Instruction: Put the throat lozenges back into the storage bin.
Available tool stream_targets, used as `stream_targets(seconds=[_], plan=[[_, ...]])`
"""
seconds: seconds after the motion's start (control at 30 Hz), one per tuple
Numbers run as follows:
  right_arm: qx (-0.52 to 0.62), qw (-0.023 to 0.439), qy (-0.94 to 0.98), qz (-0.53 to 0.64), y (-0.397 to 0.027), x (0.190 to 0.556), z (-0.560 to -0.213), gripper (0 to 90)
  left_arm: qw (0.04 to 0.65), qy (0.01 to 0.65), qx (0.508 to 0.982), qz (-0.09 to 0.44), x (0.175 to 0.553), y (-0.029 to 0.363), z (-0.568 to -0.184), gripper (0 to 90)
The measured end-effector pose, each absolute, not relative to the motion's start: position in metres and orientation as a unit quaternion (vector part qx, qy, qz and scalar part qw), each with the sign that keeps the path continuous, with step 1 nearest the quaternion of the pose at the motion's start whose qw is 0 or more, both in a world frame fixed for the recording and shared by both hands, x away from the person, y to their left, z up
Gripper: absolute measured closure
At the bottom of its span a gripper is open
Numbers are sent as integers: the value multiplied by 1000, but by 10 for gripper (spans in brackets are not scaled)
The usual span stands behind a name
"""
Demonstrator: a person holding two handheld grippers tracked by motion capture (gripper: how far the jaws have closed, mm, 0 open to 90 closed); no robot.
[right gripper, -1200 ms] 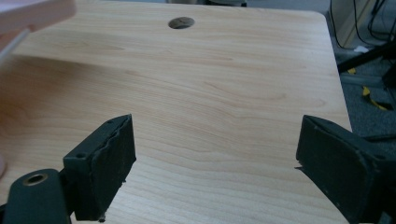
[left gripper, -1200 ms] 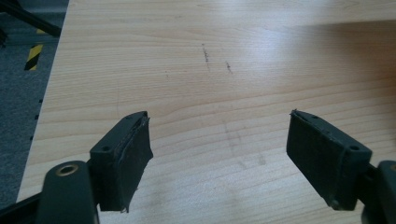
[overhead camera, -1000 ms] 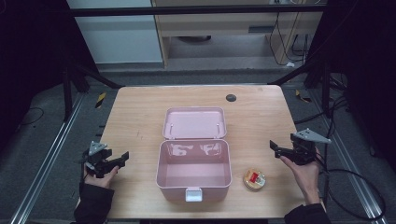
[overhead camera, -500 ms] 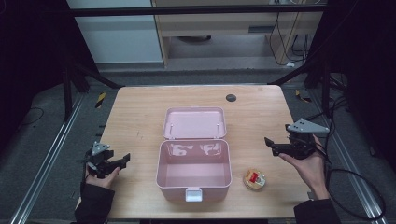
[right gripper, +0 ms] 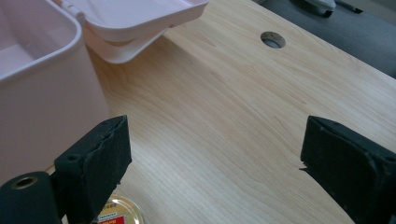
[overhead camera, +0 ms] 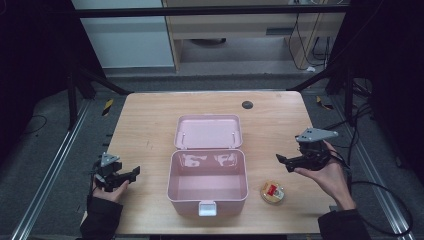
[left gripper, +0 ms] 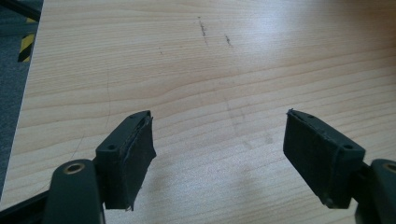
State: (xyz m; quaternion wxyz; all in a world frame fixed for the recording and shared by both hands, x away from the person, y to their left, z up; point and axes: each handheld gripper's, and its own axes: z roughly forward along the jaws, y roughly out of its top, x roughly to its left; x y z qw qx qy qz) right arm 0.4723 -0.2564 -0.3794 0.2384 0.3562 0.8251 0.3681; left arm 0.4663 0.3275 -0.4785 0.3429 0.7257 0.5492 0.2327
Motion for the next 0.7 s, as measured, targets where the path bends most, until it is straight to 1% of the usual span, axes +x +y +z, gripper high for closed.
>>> stream_targets(seconds=[0.37,0.53,0.7], plan=[[309,216,863,338,-243,473,-375,73,339,546,731,229,466,326,-480,235],[292,205,877,322,-238,472,-377,72,338,545,733,228,467,325,-480,234],[269,184,896,300,-231,471,-383,63,340,544,733,227,467,324,-480,234]])
